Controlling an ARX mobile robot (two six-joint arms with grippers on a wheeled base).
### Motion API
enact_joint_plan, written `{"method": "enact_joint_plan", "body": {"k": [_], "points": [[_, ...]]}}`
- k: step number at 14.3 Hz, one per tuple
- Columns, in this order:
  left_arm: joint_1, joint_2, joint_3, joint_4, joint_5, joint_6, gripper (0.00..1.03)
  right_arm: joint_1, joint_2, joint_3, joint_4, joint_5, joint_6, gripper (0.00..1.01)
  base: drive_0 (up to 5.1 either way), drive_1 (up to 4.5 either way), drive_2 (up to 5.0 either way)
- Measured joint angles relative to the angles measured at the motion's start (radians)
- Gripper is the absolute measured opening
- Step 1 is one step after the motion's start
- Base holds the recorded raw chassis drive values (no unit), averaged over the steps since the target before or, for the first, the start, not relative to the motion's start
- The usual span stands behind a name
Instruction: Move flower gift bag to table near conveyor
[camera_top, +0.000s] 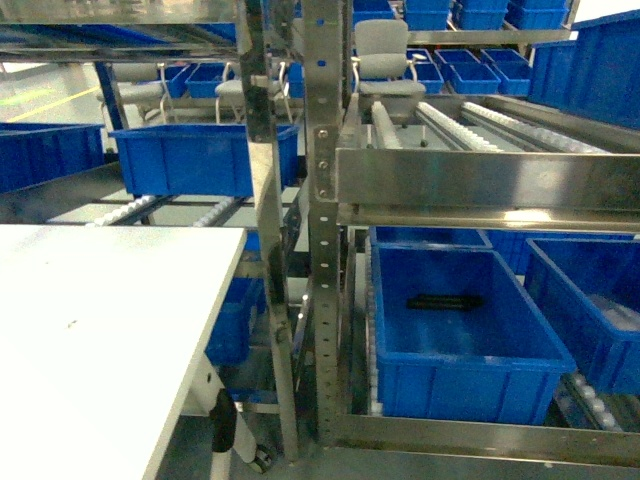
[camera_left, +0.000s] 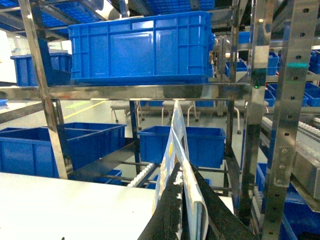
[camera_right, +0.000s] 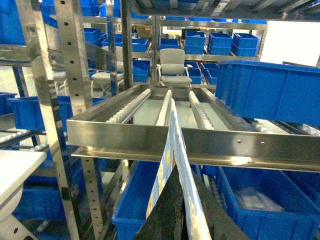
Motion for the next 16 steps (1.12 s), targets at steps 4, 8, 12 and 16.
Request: {"method": "enact_joint_plan", "body": {"k": [4, 8, 12, 16], "points": [[0.0, 0.0, 0.0, 0.001, -0.001, 0.0, 0.02, 0.0, 0.0, 0.0, 0.001, 0.0, 0.0, 0.02, -5.0, 2.47, 2.5], [0.0, 0.0, 0.0, -0.002, 0.0, 0.0, 0.02, 0.0, 0.0, 0.0, -0.001, 0.0, 0.0, 0.02, -5.0, 2.47, 2.5], [0.0, 0.0, 0.0, -0.002, 0.0, 0.0, 0.02, 0.0, 0.0, 0.0, 0.002, 0.0, 0.0, 0.02, -5.1, 2.35, 2.4], [0.0, 0.0, 0.0, -0.002, 0.0, 0.0, 0.02, 0.0, 0.0, 0.0, -0.001, 0.0, 0.0, 0.02, -5.1, 2.35, 2.3]]}}
